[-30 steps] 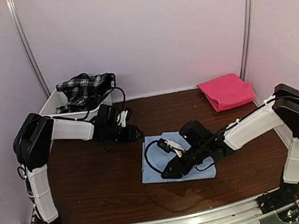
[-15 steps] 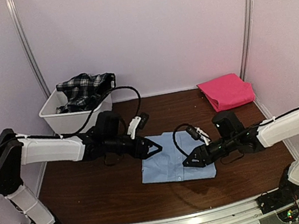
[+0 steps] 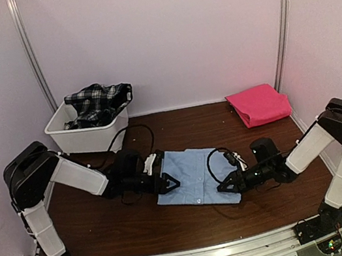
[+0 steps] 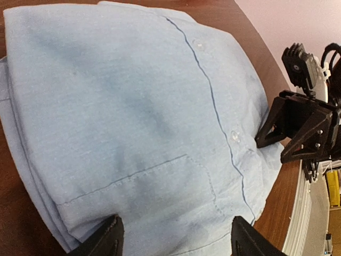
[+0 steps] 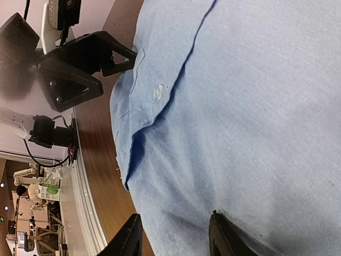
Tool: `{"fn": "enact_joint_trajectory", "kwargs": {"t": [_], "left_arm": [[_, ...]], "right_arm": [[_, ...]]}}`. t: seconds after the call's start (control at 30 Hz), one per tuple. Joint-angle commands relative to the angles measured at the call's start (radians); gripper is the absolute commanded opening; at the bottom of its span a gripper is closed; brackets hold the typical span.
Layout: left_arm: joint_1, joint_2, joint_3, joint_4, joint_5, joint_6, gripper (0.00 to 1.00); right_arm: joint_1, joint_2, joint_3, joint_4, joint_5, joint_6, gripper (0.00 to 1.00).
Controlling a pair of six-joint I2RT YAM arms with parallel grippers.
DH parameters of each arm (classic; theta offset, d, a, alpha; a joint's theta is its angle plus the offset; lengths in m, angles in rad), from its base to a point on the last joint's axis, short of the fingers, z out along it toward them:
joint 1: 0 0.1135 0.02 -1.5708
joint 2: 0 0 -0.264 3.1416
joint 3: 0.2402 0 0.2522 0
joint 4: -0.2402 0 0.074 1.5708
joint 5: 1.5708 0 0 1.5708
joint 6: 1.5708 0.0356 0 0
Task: Fold and stack the mixed laundry pile
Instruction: Smooth out the square-folded T-shirt at the center of the board.
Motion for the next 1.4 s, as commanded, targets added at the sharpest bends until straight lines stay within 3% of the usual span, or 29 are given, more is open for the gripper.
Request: {"fn": "enact_joint_trajectory", "kwargs": {"t": [0.0,0.07,0.2,0.33,0.47,0.57,0.77,1.1,1.23,1.37], "left_arm": [[0.02,0.005,-0.068,0.022,-0.099,-0.024,0.72],[0.019,-0.061,-0.101,0.037,-0.098,0.009,0.77],[0.02,-0.223,-0.074,-0.034,-0.129,0.116,0.97],[0.02,-0.228,0.077,-0.12,-0.117,0.183,0.98],[0.026,-0.11,0.251,-0.09,-0.033,0.141,0.98],[0.027,0.014,0.406,-0.092,0.009,0.097,0.98],[0.031,0.227,0.529,-0.031,0.033,0.03,0.98],[0.128,0.379,0.455,-0.005,-0.04,-0.033,0.98],[0.143,0.332,0.397,-0.027,-0.075,0.006,0.98],[0.141,0.172,0.334,-0.068,-0.138,0.136,0.98]], "right_arm": [[-0.013,0.078,-0.073,0.059,0.01,0.019,0.42],[-0.013,0.023,-0.087,0.052,-0.001,0.028,0.42],[-0.019,-0.19,-0.047,-0.047,-0.022,0.003,0.46],[-0.051,-0.303,0.122,-0.238,0.015,-0.061,0.57],[-0.099,-0.216,0.24,-0.234,-0.013,-0.056,0.59],[-0.118,-0.091,0.281,-0.115,-0.055,0.005,0.59],[-0.135,0.123,0.324,0.117,-0.112,0.127,0.56],[-0.262,0.332,0.258,0.205,-0.119,0.107,0.52],[-0.281,0.34,0.222,0.239,-0.133,0.121,0.5],[-0.281,0.211,0.177,0.242,-0.155,0.146,0.5]]}}
